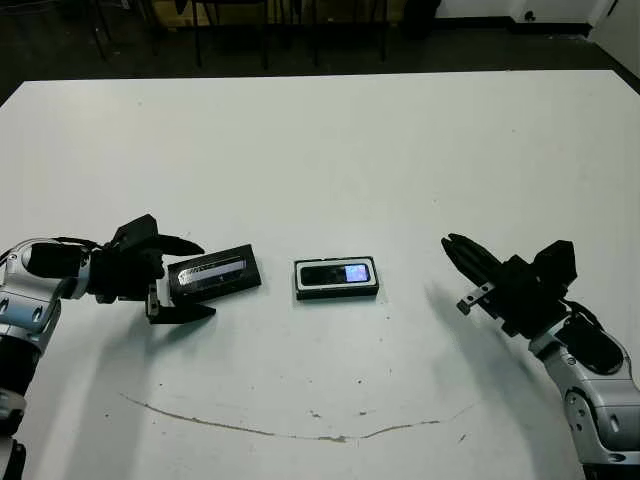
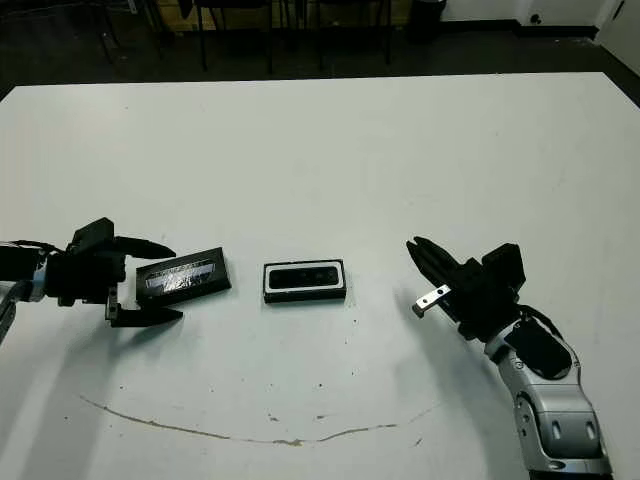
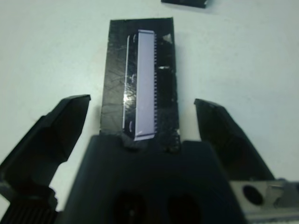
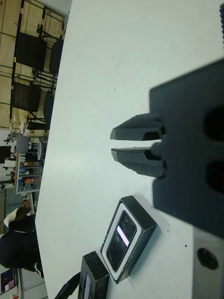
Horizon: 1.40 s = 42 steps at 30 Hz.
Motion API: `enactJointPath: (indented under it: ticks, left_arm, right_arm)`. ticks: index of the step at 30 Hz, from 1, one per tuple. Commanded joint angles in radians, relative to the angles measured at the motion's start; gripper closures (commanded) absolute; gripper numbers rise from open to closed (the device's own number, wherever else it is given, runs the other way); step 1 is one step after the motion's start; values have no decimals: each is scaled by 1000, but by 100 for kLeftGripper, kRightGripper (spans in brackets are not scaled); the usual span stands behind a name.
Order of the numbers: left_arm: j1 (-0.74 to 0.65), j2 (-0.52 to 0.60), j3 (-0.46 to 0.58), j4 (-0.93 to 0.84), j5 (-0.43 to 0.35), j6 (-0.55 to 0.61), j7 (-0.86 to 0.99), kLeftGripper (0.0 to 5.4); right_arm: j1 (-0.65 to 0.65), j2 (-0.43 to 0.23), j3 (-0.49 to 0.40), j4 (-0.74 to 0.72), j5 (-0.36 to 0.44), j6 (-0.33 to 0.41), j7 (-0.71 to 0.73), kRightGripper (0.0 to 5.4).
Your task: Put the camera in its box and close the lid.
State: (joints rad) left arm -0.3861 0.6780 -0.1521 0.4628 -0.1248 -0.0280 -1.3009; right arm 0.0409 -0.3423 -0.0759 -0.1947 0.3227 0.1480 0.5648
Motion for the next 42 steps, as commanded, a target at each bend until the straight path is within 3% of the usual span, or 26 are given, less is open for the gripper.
enactJointPath:
  ticks: [1, 14, 18, 23, 30, 42]
  left_arm:
    - [14, 17, -14, 23, 24, 18, 0, 2]
    - [27, 7, 15, 49, -23, 114, 12, 5]
    - [31, 6, 20, 37, -40, 148, 6, 48]
    - [41, 7, 27, 15, -55, 224, 22, 141]
    - [41, 7, 37, 21, -92, 244, -33, 267]
    - [74, 12, 88, -101, -168, 320, -37, 272]
  right_arm:
    - [9, -7, 1, 0, 1, 28, -7, 540]
    - [9, -7, 0, 0, 1, 33, -11, 540]
    - [7, -7, -1, 5, 3, 27, -6, 540]
    - [1, -2, -4, 30, 13, 8, 11, 540]
    - [1, -5, -1, 28, 2, 2, 7, 540]
    - [2, -1, 0, 41, 15, 2, 14, 540]
